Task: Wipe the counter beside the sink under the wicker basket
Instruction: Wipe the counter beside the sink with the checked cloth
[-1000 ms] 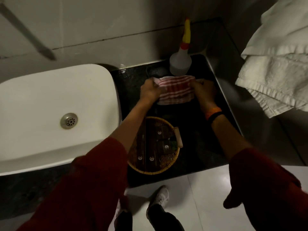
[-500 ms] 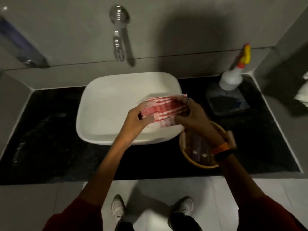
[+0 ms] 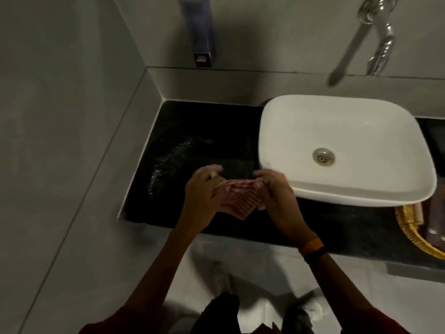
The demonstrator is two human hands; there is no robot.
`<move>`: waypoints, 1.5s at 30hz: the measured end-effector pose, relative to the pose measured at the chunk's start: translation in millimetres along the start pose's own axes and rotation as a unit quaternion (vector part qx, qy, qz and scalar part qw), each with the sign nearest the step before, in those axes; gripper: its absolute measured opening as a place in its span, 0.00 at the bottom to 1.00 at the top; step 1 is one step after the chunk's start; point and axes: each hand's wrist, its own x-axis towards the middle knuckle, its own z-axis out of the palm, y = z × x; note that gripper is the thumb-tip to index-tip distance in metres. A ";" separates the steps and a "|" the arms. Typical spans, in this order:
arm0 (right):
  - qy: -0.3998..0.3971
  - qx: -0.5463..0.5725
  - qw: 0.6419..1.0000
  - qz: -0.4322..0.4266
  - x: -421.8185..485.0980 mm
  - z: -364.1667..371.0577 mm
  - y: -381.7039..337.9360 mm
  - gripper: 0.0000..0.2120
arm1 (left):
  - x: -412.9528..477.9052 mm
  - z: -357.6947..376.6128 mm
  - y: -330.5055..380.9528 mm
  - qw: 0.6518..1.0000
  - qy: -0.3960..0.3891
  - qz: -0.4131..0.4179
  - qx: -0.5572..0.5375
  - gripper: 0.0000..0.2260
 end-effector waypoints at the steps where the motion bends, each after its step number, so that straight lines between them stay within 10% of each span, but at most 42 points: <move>1: -0.008 0.039 0.999 0.026 -1.9 13.0 -5.4 0.08 | 2.4 -7.0 -10.0 1.000 -0.019 -0.014 -0.011 0.12; 7: 0.031 0.116 0.987 0.105 6.3 51.9 -14.0 0.06 | 23.6 -24.6 -50.7 0.987 -0.075 -0.090 -0.111 0.09; 13: 0.120 -0.034 0.977 0.173 45.9 81.3 7.8 0.13 | 72.3 10.7 -90.6 0.983 -0.037 -0.090 -0.158 0.12; 22: -0.004 -0.265 0.928 0.261 24.8 193.1 58.4 0.43 | 80.4 25.6 -203.1 0.933 -0.052 0.088 0.345 0.28; 45: -0.120 -0.319 0.940 -0.018 250.1 209.9 77.3 0.42 | 80.9 32.9 -222.7 0.954 -0.001 0.111 0.277 0.30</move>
